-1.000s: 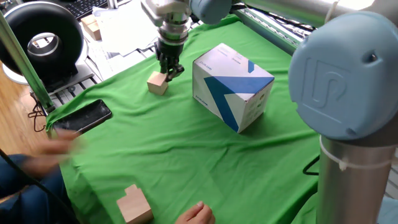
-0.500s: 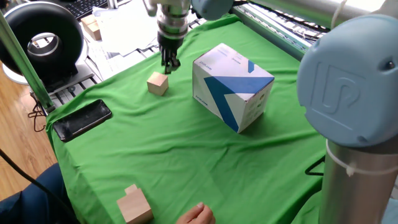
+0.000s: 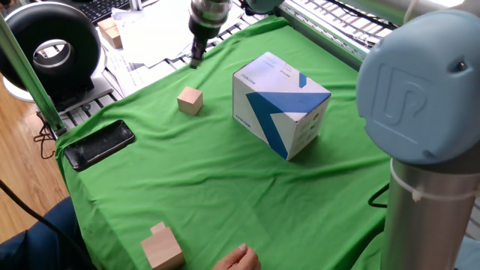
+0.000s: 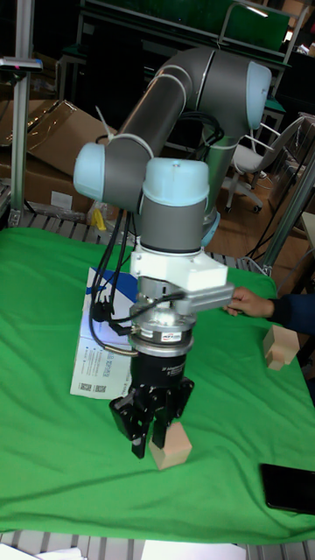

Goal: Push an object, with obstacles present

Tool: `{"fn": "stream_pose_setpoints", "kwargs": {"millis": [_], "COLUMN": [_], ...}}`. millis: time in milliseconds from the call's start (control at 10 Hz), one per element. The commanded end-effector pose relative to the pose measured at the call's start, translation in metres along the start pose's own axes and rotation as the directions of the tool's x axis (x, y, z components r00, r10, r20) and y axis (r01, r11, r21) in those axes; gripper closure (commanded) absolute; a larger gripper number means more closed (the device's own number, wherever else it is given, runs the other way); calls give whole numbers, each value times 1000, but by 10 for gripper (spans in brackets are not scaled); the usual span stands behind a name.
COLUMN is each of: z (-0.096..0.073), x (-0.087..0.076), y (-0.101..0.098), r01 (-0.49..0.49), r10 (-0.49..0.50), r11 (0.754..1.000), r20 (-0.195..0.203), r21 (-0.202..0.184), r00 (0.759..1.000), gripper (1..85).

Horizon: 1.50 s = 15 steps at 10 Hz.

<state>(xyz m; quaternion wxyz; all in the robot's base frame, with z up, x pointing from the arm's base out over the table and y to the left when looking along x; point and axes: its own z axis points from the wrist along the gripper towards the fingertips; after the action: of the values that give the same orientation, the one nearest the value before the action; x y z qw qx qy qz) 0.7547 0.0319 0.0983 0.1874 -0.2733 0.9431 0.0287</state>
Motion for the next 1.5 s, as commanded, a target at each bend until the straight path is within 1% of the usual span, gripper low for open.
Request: {"fn": "stream_pose_setpoints", "kwargs": {"millis": [0,100,200,300,400,500,600,700,900,1100,1200,1400], "z": [8,13,21,31,38,43,48,50,52,57,60,61], "x": [-25,-23,-18,-9,-4,-6,-7,-6,-5,-2,1,17], "y": [3,7,9,17,25,32,35,37,49,48,51,50], "r01": [-373,-395,-399,-406,-410,-417,-419,-418,-433,-420,-424,-414], "r10": [376,397,400,406,410,418,419,419,434,421,424,413], "r11": [926,917,916,914,912,909,908,908,901,907,905,910], "r20": [72,62,51,24,12,27,34,32,25,18,8,-44], "r21": [-54,-52,-35,-22,-17,-19,-19,-21,-38,-35,-38,-15], "r00": [924,916,915,914,912,908,907,908,901,907,906,910], "gripper": [480,480,480,480,480,480,480,477,473,473,473,477]}}
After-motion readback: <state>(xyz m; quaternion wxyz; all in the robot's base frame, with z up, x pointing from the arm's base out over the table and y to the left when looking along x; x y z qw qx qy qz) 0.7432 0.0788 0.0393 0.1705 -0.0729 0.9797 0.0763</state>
